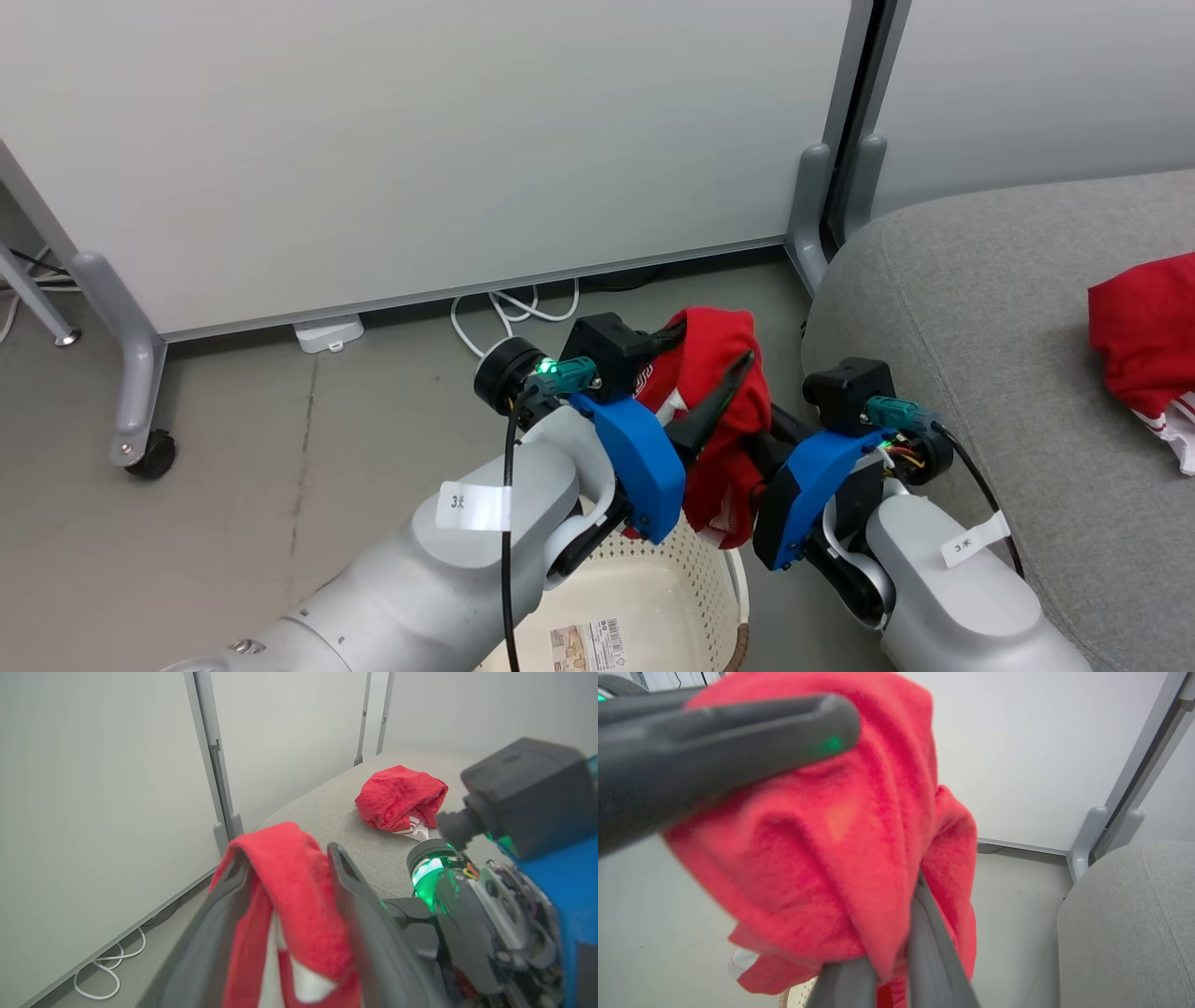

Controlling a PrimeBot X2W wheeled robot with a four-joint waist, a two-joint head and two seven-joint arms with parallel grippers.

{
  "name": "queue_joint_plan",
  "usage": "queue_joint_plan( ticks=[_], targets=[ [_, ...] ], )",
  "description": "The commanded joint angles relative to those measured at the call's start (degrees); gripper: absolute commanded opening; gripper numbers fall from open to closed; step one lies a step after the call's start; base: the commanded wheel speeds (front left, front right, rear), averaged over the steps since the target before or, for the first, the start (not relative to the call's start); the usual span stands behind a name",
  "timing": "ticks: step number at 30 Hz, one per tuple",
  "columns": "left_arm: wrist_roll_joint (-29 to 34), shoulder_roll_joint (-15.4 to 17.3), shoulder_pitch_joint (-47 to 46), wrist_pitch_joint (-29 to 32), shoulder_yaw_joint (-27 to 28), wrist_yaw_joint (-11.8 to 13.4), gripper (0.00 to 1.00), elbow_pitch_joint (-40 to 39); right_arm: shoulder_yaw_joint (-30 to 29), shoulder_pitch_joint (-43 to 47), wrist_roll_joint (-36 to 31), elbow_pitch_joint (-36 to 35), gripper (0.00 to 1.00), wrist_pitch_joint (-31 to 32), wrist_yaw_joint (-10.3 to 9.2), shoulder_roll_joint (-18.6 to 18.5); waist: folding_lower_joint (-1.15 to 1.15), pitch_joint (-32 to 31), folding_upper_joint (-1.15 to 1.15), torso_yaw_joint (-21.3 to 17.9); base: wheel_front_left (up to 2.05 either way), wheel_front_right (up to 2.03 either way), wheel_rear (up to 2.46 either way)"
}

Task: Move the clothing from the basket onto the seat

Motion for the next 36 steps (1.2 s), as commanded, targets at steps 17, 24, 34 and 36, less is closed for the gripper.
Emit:
queue_joint_plan(
  ticks=[17, 24, 34, 36],
  targets=[
    [13.8, 7.5, 15.6, -0.2, 18.2, 1.6, 1.0, -11.9, -2.7, 0.8, -0.4, -1.0, 0.0, -1.0, 0.03, -1.5, 0.0, 0.9, 0.0, 0.8, 0.0, 0.0, 0.0],
    [21.6, 10.3, 25.3, -0.2, 28.5, 2.3, 1.0, -19.7, -4.4, 2.1, -1.2, -2.0, 0.0, -0.4, 0.03, -1.6, 0.0, 0.9, 0.0, 1.0, 0.0, 0.0, 0.0],
    [29.8, 10.6, 38.3, -0.2, 42.5, 1.8, 1.0, -25.8, -6.2, 3.8, -2.0, -3.6, 0.0, 0.5, 0.03, -1.8, 0.0, 0.3, 0.0, 1.3, 0.0, 0.0, 0.0],
    [30.9, 10.1, 39.8, -0.2, 44.6, 1.4, 1.0, -26.2, -6.7, 4.3, -2.0, -3.8, 0.0, 0.6, 0.03, -1.9, 0.0, 0.3, 0.0, 1.5, 0.0, 0.0, 0.0]
  ],
)
